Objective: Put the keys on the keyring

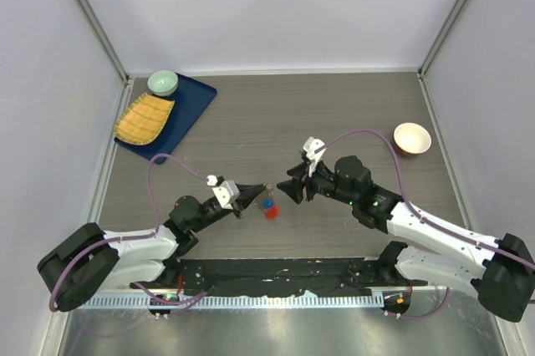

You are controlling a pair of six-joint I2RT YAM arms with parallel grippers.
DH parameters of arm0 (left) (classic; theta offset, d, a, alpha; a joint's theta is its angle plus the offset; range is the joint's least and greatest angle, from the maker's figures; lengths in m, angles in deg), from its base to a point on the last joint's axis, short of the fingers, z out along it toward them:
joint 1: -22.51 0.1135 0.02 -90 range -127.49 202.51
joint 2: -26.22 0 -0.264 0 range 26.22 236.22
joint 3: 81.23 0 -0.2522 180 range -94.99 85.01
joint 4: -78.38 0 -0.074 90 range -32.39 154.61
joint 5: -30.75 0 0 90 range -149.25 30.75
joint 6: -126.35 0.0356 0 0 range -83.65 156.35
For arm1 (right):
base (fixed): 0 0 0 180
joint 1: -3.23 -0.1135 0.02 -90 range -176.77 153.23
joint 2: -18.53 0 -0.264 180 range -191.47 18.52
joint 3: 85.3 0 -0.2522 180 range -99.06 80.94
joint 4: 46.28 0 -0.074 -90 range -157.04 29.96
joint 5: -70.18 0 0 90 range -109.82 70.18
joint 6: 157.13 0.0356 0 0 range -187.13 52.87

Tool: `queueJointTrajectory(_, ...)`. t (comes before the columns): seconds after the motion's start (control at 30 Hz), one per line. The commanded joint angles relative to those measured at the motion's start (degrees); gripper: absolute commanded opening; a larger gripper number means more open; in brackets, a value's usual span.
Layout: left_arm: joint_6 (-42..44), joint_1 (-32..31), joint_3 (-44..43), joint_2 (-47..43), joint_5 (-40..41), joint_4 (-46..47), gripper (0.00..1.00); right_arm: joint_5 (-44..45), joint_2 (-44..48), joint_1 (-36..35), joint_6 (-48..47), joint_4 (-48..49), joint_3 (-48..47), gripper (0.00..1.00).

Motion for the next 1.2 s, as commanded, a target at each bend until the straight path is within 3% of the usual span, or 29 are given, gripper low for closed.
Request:
queueJointTrajectory(0.0,0.96,0.11,-3.68,1.57,-0.12,9.96,0.0,4.91,-1.48,-0.2,5.8,8.22,-2.66,0.55)
queueJointTrajectory(0.43,2.1,0.2,-7.82,7.1,-1.09,13.74,0.0,2.63,-5.0,1.91,1.5,7.24,-5.3,0.54)
queueJointTrajectory(0.67,2.71,0.2,-9.48,9.65,-0.04,16.11,0.0,-1.41,-6.5,3.93,-1.49,1.36,-8.12,0.17)
queueJointTrajectory(0.83,2.54,0.38,-10.8,12.2,0.14,18.3,0.0,-6.59,-6.32,4.2,-2.02,-1.19,-8.9,0.01)
queueJointTrajectory(0.97,2.63,1.16,-11.42,14.05,0.32,21.11,0.0,-7.92,-6.58,4.29,-3.51,-5.57,-10.48,0.01)
queueJointTrajectory(1.07,4.9,1.78,-12.29,14.75,1.1,22.36,0.0,-3.56,-6.15,4.46,-3.52,-8.4,-12.07,0.04)
queueJointTrajectory(1.1,6.91,2.13,-12.74,16.32,1.8,20.87,0.0,-1.87,-5.28,4.29,-2.47,-8.4,-12.25,0.08)
queueJointTrajectory(1.13,6.76,2.83,-13.17,17.21,0.42,21.64,0.0,0.41,-4.83,4.46,-2.37,-8.4,-12.25,0.19)
queueJointTrajectory(1.17,6.93,3.71,-13.88,17.56,-1.16,22.87,0.0,4.26,-4.22,4.37,-0.89,-7.71,-12.16,0.25)
